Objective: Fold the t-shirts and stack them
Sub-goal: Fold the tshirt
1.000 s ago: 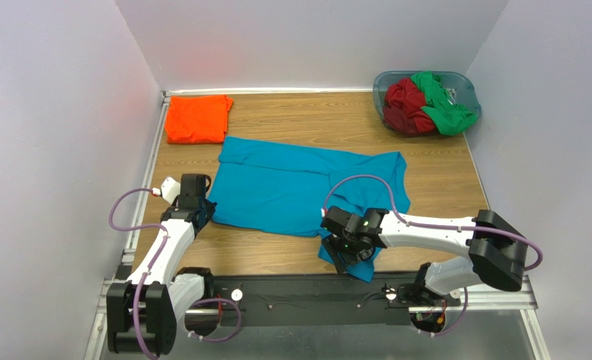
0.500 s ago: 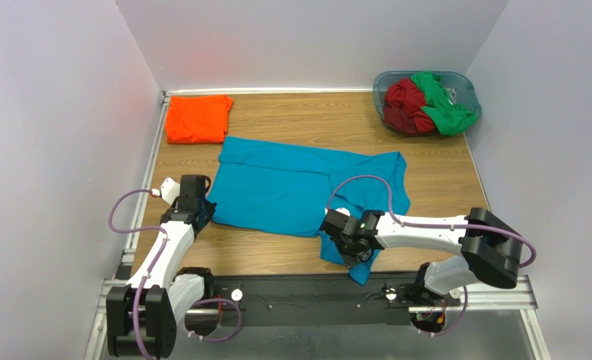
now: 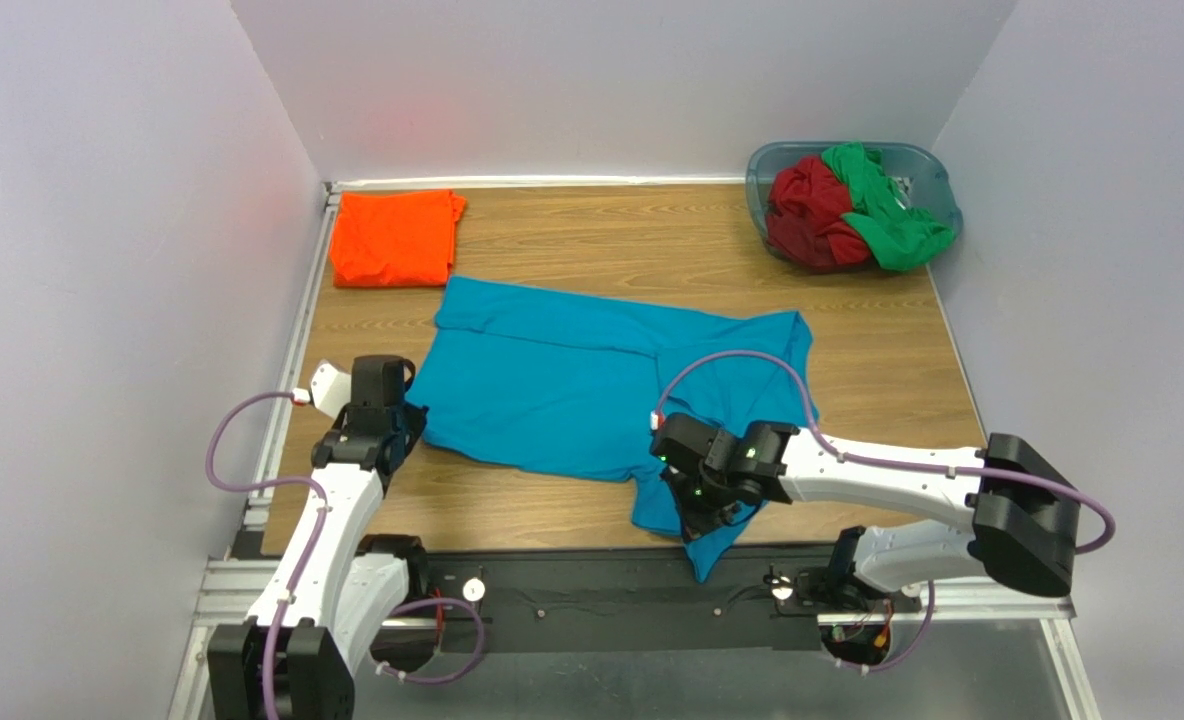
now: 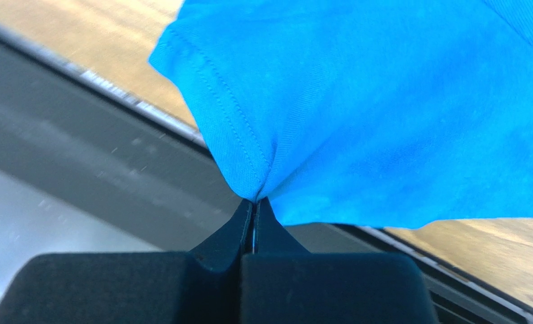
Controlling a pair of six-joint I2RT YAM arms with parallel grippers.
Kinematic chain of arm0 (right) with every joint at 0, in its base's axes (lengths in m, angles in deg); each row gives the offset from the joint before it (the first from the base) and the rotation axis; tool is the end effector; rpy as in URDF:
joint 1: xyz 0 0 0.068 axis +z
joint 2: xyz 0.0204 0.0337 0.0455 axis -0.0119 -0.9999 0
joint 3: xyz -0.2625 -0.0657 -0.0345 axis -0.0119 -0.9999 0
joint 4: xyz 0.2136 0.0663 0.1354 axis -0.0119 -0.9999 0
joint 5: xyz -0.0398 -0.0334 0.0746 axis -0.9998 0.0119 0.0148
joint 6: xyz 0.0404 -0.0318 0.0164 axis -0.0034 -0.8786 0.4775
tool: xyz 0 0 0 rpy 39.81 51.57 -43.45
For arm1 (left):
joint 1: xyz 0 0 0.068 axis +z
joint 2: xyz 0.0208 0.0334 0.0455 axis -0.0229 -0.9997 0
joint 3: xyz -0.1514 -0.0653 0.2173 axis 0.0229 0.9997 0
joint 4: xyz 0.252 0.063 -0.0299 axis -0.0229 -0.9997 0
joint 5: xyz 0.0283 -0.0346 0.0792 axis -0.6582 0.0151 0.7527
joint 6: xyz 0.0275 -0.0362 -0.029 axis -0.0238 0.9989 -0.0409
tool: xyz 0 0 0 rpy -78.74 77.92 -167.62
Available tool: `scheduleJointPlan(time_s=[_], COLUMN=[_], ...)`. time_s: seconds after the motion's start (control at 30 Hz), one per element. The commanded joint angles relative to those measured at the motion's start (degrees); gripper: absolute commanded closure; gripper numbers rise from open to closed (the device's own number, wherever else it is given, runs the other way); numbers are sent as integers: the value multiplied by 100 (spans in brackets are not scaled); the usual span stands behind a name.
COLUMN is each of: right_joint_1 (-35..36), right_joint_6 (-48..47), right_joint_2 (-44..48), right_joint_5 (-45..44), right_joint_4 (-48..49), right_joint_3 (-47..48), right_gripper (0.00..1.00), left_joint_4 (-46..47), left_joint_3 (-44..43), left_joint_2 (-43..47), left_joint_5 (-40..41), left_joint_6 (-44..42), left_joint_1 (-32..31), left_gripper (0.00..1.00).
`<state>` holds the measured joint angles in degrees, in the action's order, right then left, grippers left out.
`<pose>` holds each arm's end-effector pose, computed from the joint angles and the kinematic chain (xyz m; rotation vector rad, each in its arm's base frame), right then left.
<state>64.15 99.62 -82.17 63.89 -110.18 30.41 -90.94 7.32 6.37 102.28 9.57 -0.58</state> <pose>0.0971 0.1981 0.1800 -0.6735 2.8806 0.3850 0.1657 0.0042 0.1949 -1.3230 2.0242 -0.1755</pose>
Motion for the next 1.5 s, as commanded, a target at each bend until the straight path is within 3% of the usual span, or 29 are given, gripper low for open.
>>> scheduleJointPlan(time_s=[0.0,0.23,0.57,0.9,1.47], right_joint_1=[114,114,61,-780,-2092], right_joint_6=[1,-34,-157,-763,-1563], right_joint_2=[214,197,-92,-436,-910], right_joint_5=[611,699,-91,-830,-1252], right_joint_4=[72,11,-419,-903,-930], right_joint_3=[23,128,725,1437,2326], right_gripper=[99,99,99,99,99], left_joint_4=[-473,-474,-289,352,959], left_joint_3=[-141,-53,-431,-756,-1266], left_joint_2=[472,922,342,-395,-1521], left_joint_5=[148,218,377,218,78], left_joint_6=[328,417,118,-172,-252], left_joint_1=[13,13,4,-31,-48], left_gripper=[100,100,100,100,100])
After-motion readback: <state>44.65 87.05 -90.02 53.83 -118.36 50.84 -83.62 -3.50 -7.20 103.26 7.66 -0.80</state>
